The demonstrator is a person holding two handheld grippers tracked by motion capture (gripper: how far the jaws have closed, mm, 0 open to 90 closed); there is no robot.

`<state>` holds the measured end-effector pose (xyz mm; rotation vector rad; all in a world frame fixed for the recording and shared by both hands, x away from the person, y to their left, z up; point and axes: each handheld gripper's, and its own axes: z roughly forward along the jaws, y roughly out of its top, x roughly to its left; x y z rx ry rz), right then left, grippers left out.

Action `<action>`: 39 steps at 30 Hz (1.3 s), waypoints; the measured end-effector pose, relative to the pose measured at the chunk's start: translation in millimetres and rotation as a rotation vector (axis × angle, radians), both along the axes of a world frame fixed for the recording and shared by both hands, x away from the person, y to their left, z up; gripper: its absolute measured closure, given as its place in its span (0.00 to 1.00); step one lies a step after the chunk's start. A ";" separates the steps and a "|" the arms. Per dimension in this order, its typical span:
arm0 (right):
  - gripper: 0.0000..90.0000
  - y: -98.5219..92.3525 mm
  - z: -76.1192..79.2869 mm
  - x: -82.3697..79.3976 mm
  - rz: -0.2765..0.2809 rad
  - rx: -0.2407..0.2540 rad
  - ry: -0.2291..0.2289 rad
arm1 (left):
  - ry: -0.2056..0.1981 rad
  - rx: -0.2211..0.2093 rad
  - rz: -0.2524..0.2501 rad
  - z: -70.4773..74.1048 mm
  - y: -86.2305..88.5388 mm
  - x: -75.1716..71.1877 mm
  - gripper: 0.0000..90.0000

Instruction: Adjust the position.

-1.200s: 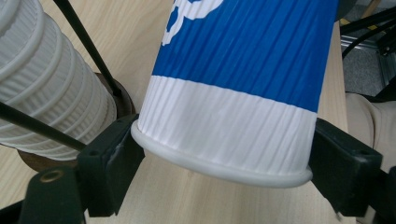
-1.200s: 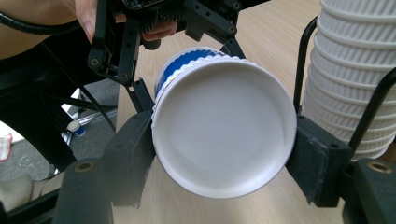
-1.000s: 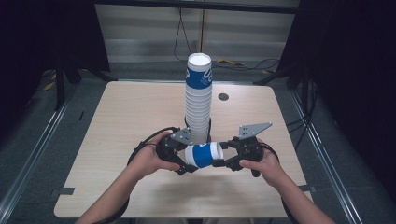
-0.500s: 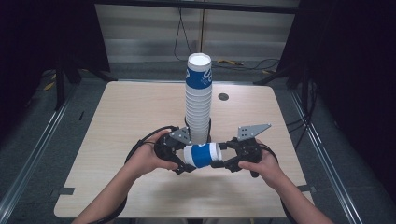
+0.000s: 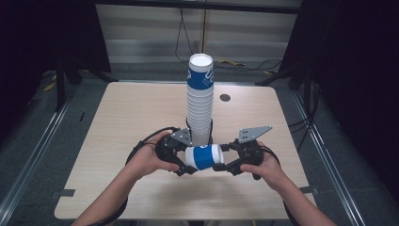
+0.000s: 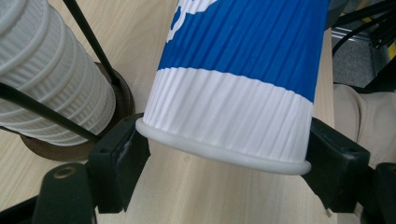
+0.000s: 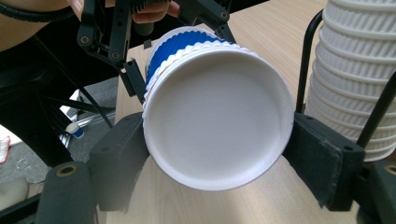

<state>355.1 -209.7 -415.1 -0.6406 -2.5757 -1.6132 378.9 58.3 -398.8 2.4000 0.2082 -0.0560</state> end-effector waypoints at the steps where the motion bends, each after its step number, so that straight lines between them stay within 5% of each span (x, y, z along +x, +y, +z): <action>1: 0.23 0.0 -0.1 -0.1 0.000 -0.001 0.001 | -0.001 -0.002 0.002 0.2 0.0 0.2 0.25; 15: 0.20 -2.0 -0.3 -0.1 0.006 -0.037 -0.006 | 0.011 0.008 0.004 1.8 2.1 1.9 0.25; 39: 0.18 7.0 14.5 -5.5 0.127 -0.355 -0.071 | 0.012 0.167 -0.020 1.8 -4.9 -1.6 0.24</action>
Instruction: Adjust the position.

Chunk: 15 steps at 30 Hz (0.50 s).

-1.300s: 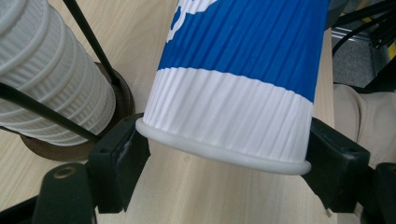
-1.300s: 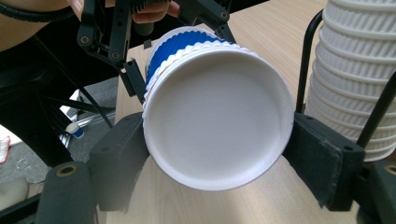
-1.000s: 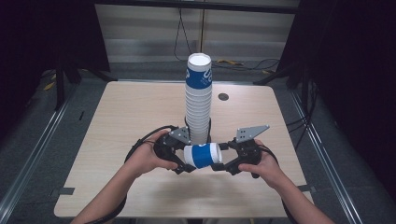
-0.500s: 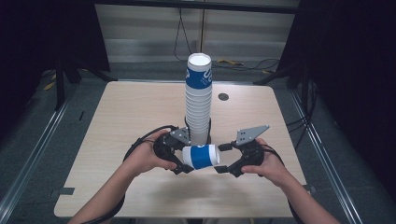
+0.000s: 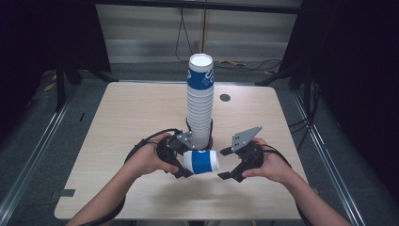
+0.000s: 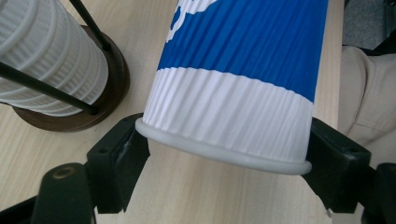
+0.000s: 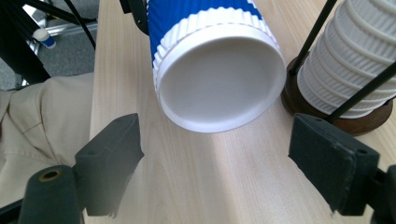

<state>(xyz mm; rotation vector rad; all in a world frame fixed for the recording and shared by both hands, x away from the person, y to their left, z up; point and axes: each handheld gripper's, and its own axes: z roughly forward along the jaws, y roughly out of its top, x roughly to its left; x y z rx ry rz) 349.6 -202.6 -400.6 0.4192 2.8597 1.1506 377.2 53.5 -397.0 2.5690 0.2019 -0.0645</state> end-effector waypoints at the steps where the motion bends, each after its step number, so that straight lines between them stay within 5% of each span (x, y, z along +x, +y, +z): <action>1: 0.18 1.5 0.4 0.4 0.001 -0.007 -0.001 | 0.002 0.006 0.002 0.1 -0.3 0.0 0.24; 15: 0.19 15.9 2.6 3.6 0.033 -0.078 0.004 | 0.013 0.060 -0.008 0.4 -2.0 -1.4 0.24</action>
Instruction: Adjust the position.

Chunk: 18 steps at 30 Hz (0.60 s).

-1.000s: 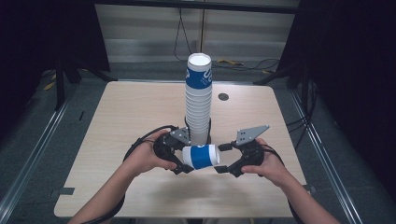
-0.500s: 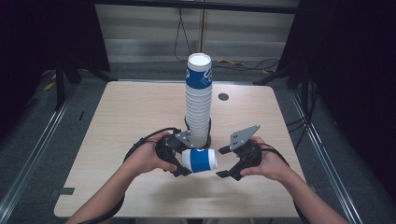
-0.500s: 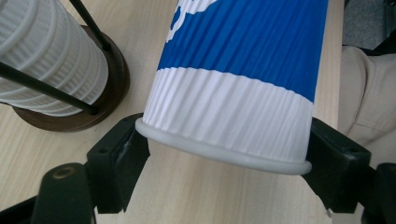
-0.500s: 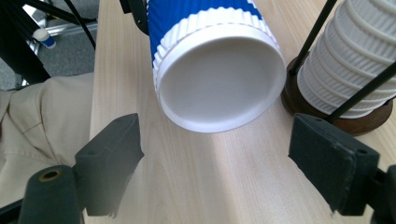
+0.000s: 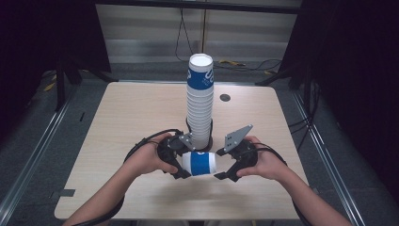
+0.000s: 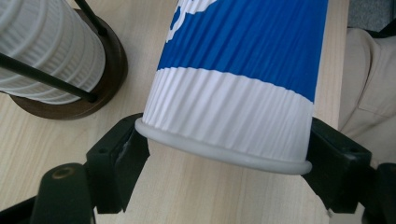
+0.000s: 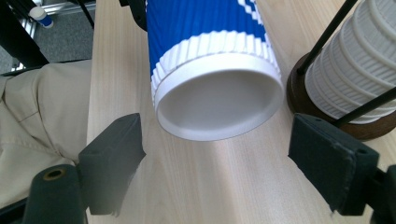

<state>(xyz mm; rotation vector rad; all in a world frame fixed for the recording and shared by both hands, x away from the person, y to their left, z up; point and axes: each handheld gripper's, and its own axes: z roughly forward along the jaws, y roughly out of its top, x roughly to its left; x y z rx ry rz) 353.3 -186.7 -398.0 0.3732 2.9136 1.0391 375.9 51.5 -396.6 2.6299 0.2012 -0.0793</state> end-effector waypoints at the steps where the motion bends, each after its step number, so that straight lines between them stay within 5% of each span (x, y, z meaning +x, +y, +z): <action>1: 0.19 0.9 0.6 0.3 0.003 -0.007 -0.002 | -0.003 0.004 -0.007 -0.3 -0.8 1.2 0.24; 18: 0.23 8.0 0.3 -0.1 0.028 -0.115 0.005 | 0.011 0.058 -0.012 0.0 -12.6 0.6 0.24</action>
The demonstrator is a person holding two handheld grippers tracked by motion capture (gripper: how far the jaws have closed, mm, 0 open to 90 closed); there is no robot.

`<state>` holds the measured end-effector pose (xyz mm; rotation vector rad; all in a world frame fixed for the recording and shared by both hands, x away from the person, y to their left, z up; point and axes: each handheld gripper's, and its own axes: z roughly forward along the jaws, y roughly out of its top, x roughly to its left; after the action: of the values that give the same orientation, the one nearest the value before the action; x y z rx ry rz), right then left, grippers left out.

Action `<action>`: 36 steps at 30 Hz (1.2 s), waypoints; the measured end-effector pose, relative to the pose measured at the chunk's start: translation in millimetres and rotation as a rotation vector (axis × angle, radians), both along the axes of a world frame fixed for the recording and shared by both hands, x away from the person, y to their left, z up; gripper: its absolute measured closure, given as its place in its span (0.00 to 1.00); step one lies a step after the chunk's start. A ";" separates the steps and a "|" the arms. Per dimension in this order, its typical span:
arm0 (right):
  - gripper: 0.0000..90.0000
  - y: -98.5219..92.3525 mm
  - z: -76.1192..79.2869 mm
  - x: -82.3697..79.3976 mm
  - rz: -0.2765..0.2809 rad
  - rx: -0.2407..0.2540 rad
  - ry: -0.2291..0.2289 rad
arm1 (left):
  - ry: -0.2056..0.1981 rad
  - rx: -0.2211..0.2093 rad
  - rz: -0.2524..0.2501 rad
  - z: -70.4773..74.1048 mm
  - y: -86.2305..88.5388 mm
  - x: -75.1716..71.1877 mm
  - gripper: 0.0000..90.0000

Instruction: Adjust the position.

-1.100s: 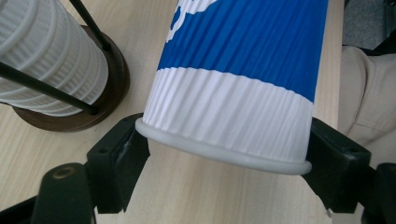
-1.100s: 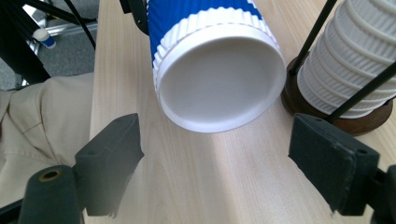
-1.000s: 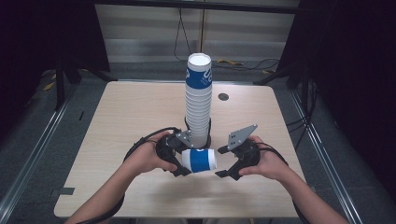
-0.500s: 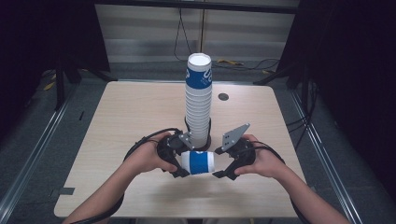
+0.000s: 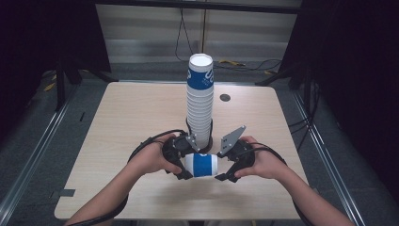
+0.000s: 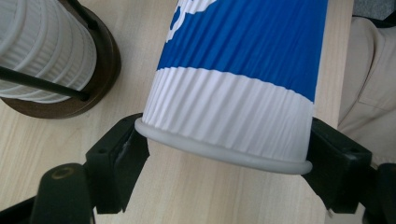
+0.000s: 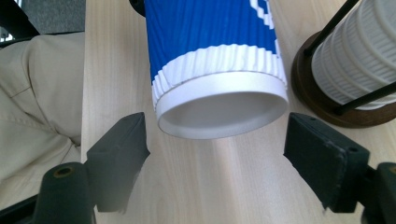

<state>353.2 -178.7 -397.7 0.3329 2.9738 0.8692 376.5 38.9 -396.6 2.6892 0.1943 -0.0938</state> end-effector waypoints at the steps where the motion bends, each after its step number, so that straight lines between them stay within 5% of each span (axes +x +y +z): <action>1: 0.23 0.7 -0.1 0.1 0.002 -0.008 0.003 | -0.001 0.004 -0.002 0.0 -0.7 -0.1 0.24; 13: 0.29 12.2 -5.1 -1.8 0.035 -0.139 0.020 | 0.002 0.019 -0.020 -1.5 -5.5 -2.3 0.23; 28: 0.34 20.6 -10.8 -2.8 0.063 -0.182 0.039 | 0.011 0.032 -0.036 -1.6 -10.3 -5.6 0.23; 36: 0.30 24.6 -7.9 -3.2 0.084 -0.172 0.012 | 0.008 0.056 -0.048 -2.9 -11.9 -5.8 0.23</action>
<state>350.0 -154.1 -405.5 0.2095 3.0650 0.6135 370.7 27.1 -399.6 2.7506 0.1374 -0.1148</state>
